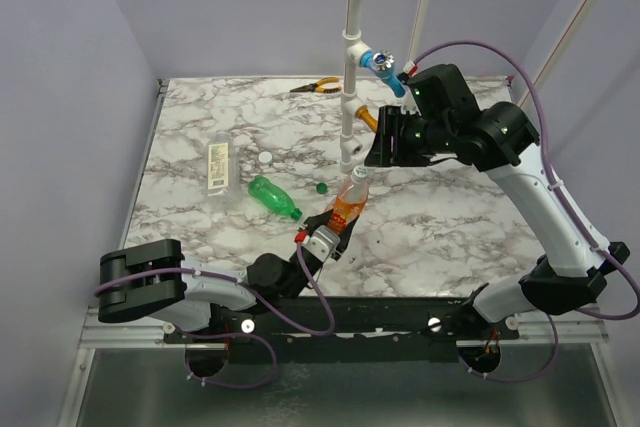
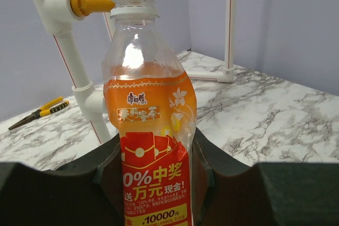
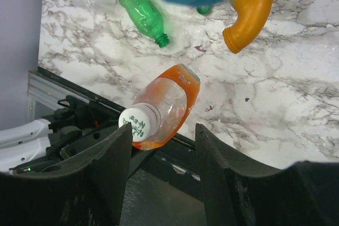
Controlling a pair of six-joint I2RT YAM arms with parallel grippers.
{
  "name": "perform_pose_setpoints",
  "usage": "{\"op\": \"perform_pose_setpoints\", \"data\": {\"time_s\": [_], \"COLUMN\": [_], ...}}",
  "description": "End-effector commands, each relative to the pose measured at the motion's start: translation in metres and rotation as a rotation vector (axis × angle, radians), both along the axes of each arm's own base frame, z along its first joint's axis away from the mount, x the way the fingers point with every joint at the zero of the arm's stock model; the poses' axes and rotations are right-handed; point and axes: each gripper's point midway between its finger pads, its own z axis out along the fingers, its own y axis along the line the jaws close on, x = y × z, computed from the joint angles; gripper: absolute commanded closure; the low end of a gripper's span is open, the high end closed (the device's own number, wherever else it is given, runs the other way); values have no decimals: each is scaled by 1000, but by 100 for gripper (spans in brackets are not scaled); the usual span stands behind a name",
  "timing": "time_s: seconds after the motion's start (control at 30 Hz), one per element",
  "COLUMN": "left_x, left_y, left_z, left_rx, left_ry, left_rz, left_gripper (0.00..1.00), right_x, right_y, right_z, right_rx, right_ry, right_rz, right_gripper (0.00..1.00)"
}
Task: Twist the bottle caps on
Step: Screw the bottle cap onto the plastic bottle.
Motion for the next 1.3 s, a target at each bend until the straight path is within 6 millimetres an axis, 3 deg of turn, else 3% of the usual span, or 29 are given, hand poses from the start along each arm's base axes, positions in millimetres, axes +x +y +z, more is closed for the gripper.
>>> {"op": "perform_pose_setpoints", "data": {"time_s": [0.0, 0.33, 0.57, 0.77, 1.27], "left_x": [-5, -9, -14, -17, -27], "left_y": [-4, -11, -25, -37, -55], "left_z": [7, 3, 2, -1, -8], "left_rx": [-52, -42, -15, -3, 16], "left_ry": [5, 11, 3, 3, 4], "left_rz": [-34, -70, -121, -156, -225], "left_gripper": [100, 100, 100, 100, 100], "right_x": [-11, -19, -22, -31, -39], "right_y": [-6, 4, -15, -30, -39], "right_z": [-11, -13, -21, -12, -24], "right_rx": [-91, -83, -97, -70, -73], "right_ry": [13, -6, -25, -58, -71], "right_rz": [81, 95, 20, -22, -11], "right_gripper": [44, 41, 41, 39, 39]}}
